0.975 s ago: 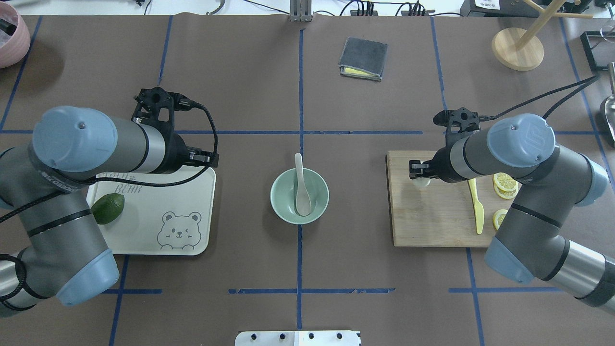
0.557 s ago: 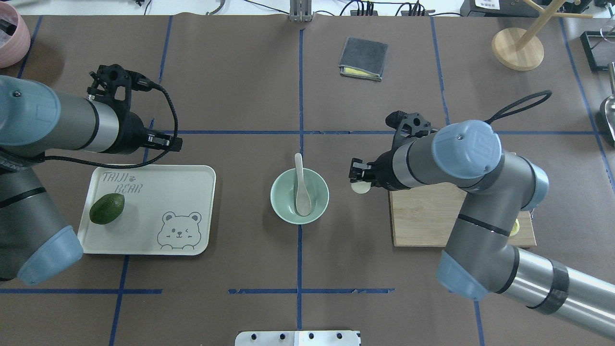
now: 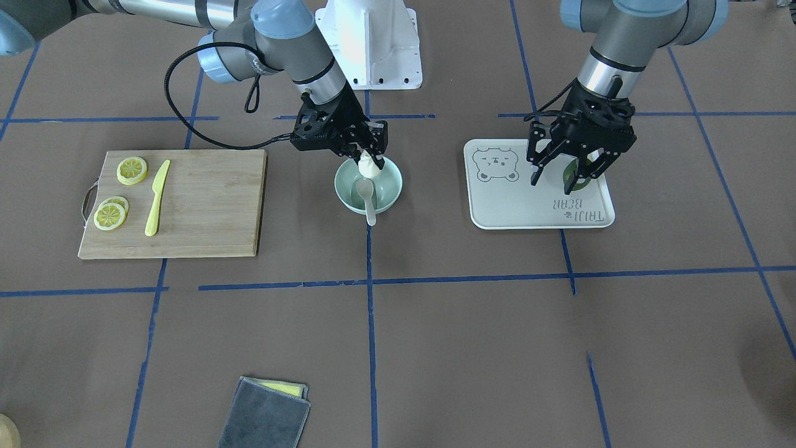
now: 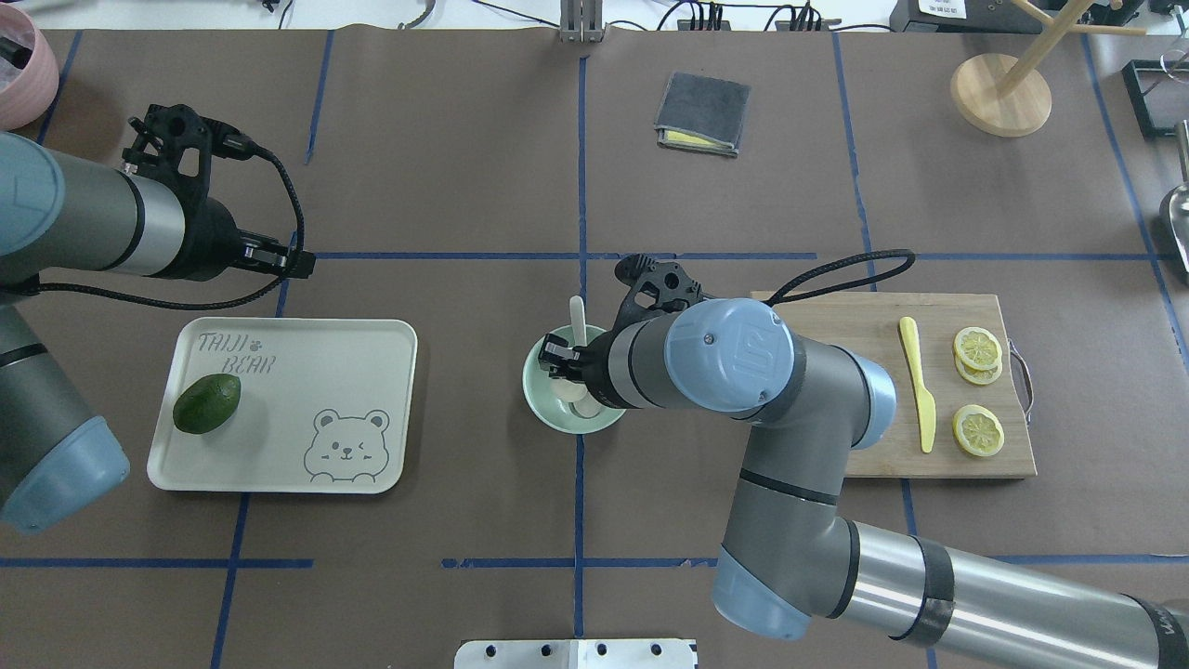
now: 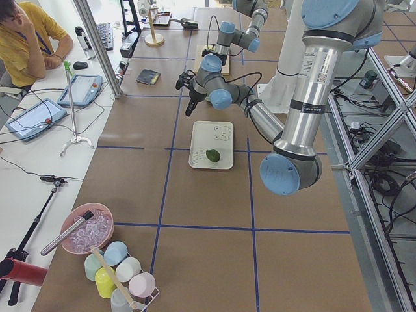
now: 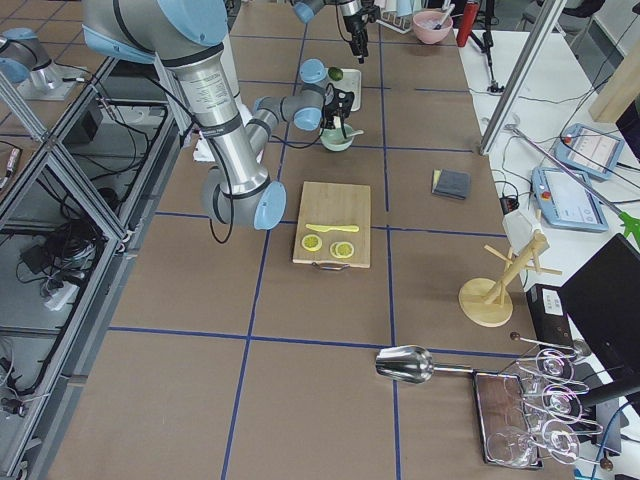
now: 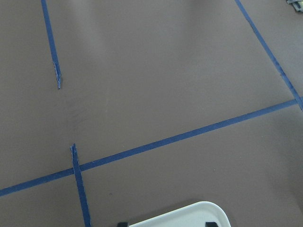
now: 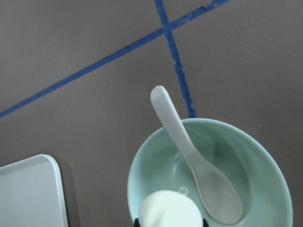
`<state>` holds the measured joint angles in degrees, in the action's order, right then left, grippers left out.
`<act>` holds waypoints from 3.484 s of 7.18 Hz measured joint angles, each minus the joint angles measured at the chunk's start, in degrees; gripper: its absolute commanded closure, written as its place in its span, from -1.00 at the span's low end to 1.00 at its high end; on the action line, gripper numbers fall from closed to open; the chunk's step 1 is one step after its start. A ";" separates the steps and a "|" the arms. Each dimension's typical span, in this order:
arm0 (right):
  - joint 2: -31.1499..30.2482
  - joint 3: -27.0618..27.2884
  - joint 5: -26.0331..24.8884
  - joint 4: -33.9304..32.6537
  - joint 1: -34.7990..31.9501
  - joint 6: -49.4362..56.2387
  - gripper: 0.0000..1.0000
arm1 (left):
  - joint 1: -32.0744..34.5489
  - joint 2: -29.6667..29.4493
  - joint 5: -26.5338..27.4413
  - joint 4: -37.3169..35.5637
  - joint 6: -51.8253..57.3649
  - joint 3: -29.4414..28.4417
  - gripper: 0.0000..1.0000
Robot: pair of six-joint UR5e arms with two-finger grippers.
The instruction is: Put spoon and bun in bowl
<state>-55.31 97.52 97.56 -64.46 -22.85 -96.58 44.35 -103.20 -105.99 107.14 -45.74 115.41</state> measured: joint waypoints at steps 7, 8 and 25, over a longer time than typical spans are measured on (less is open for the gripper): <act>-0.81 -1.02 0.46 0.10 -1.26 0.61 -1.00 | 0.13 0.97 0.41 0.02 0.06 -0.48 -0.32; -3.25 1.13 1.93 0.08 -2.85 0.76 -1.00 | 0.39 2.18 0.18 0.08 0.64 -0.22 -0.32; -48.45 7.85 39.28 -24.07 -64.01 109.35 -1.00 | 41.68 18.40 -31.67 -19.69 55.44 -13.65 -1.00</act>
<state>-103.76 105.37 136.84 -88.54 -86.86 12.77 86.03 -84.80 -137.66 87.44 9.70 101.76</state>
